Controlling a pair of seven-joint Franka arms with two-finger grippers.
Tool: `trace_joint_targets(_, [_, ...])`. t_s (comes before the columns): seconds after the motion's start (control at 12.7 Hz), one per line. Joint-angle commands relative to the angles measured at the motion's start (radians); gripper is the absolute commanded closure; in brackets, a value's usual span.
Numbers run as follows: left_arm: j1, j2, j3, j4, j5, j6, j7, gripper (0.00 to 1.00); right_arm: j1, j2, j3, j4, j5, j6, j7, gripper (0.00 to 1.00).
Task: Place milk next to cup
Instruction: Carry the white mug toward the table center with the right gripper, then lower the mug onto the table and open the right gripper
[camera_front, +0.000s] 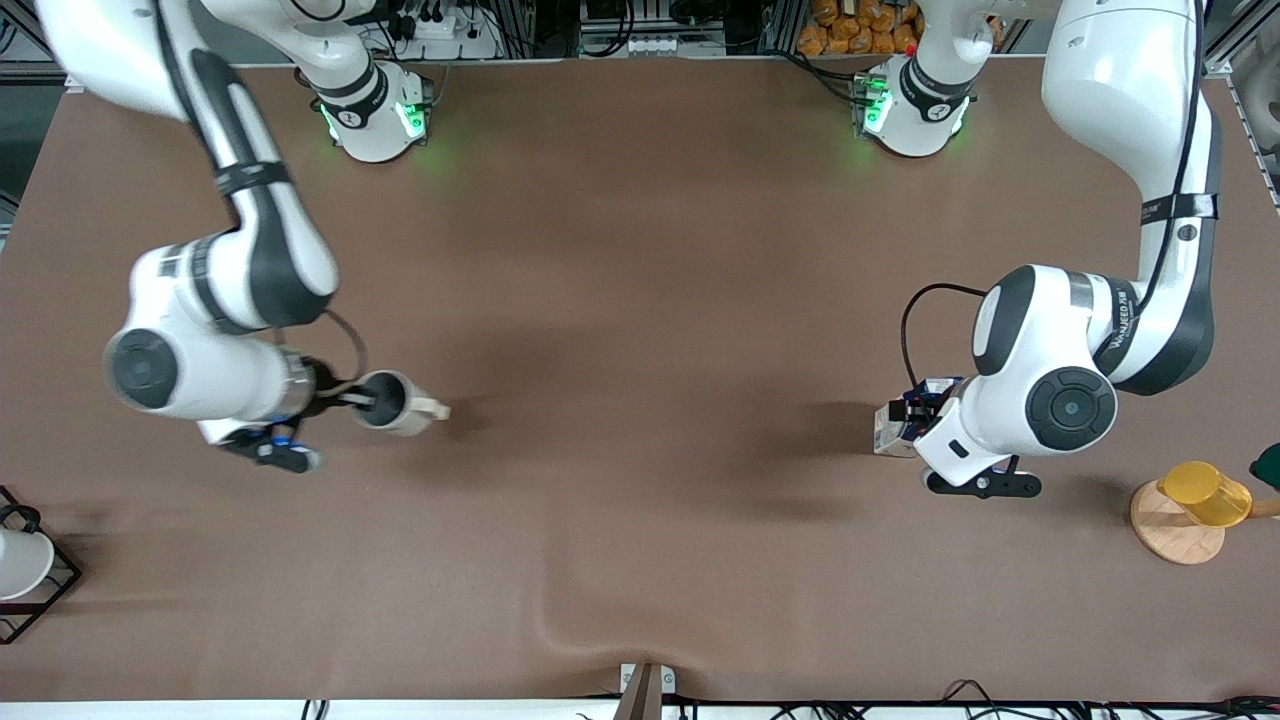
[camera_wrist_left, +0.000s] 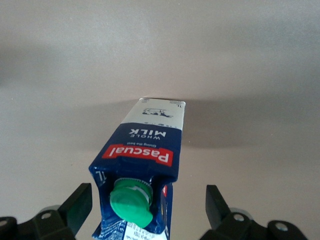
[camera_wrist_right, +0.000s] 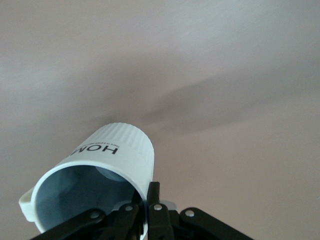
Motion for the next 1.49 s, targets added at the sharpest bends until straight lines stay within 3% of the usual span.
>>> trace_joint_targets(0.0, [-0.002, -0.007, -0.001, 0.007, 0.033, -0.024, -0.011, 0.00, 0.131, 0.025, -0.008, 0.068, 0.024, -0.007, 0.225, 1.00])
trace_joint_targets(0.24, [-0.002, 0.013, -0.001, -0.004, 0.033, -0.050, -0.014, 0.00, 0.259, 0.065, -0.010, 0.080, 0.020, 0.080, 0.394, 1.00])
trace_joint_targets(0.55, [0.014, 0.051, -0.003, -0.001, 0.030, -0.045, -0.013, 0.00, 0.409, 0.251, -0.015, 0.281, 0.009, 0.120, 0.632, 1.00])
trace_joint_targets(0.63, [0.020, 0.053, -0.003, 0.001, 0.030, -0.041, -0.011, 0.15, 0.435, 0.277, -0.018, 0.290, 0.008, 0.167, 0.666, 1.00])
trace_joint_targets(0.71, [0.024, 0.053, -0.003, 0.002, 0.029, -0.038, -0.002, 0.56, 0.448, 0.294, -0.018, 0.286, -0.003, 0.209, 0.690, 1.00])
trace_joint_targets(0.79, [0.027, 0.053, -0.003, 0.004, 0.027, -0.038, -0.001, 0.85, 0.463, 0.314, -0.018, 0.287, -0.014, 0.218, 0.697, 1.00])
trace_joint_targets(0.86, [0.026, 0.051, -0.003, 0.004, 0.029, -0.038, 0.000, 1.00, 0.475, 0.331, -0.018, 0.289, -0.014, 0.229, 0.707, 1.00])
trace_joint_targets(1.1, [0.026, 0.024, -0.003, 0.007, 0.029, -0.038, -0.008, 1.00, 0.489, 0.357, -0.018, 0.292, -0.015, 0.261, 0.723, 1.00])
trace_joint_targets(1.18, [0.026, 0.007, -0.003, 0.008, 0.021, -0.038, -0.013, 1.00, 0.485, 0.355, -0.018, 0.295, -0.014, 0.258, 0.720, 0.83])
trace_joint_targets(1.26, [0.024, -0.013, -0.004, 0.008, 0.015, -0.039, -0.017, 1.00, 0.480, 0.351, -0.019, 0.295, -0.018, 0.251, 0.715, 0.01])
trace_joint_targets(1.41, [0.012, -0.044, -0.010, 0.008, 0.000, -0.045, -0.052, 1.00, 0.462, 0.326, -0.019, 0.312, -0.051, 0.187, 0.706, 0.00])
